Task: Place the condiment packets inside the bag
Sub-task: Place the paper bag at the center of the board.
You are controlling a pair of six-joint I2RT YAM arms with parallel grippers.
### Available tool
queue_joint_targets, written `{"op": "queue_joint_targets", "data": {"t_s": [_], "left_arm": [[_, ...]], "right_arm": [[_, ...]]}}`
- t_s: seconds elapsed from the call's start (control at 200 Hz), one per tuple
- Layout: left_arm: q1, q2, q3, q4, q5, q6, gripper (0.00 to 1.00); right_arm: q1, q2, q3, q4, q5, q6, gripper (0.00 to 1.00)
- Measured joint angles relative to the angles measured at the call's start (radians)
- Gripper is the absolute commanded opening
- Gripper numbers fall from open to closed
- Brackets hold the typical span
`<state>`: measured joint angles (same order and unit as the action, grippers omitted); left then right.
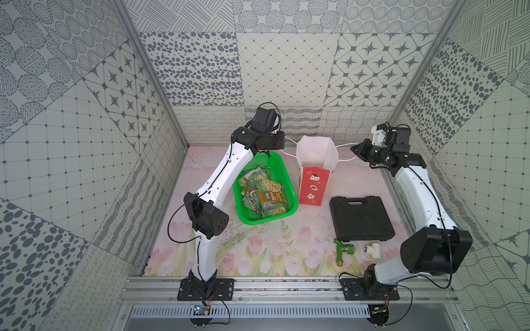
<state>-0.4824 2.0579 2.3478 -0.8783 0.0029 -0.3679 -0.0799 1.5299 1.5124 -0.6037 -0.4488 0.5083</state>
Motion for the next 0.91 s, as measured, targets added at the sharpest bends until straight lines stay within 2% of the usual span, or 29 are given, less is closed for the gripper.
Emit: {"op": "queue_joint_targets", "data": {"t_s": [0.25,0.5,0.77,0.905], "left_arm": [[0.021,0.005,-0.056,0.001,0.023,-0.007,0.0],[0.039,-0.005,-0.167,0.034,0.055,-0.026,0.04],[0.039,-0.005,-0.244,0.083,0.107,-0.06,0.19],[0.039,-0.008,-0.253,0.108,0.152,-0.085,0.32]], "right_arm": [[-0.003,0.038,-0.046,0.013,0.004,-0.008,0.06],[-0.006,0.044,-0.071,0.055,-0.004,-0.009,0.12],[-0.005,0.051,-0.115,0.063,-0.004,-0.011,0.19],[-0.005,0.049,-0.115,0.068,-0.016,-0.008,0.27]]}}
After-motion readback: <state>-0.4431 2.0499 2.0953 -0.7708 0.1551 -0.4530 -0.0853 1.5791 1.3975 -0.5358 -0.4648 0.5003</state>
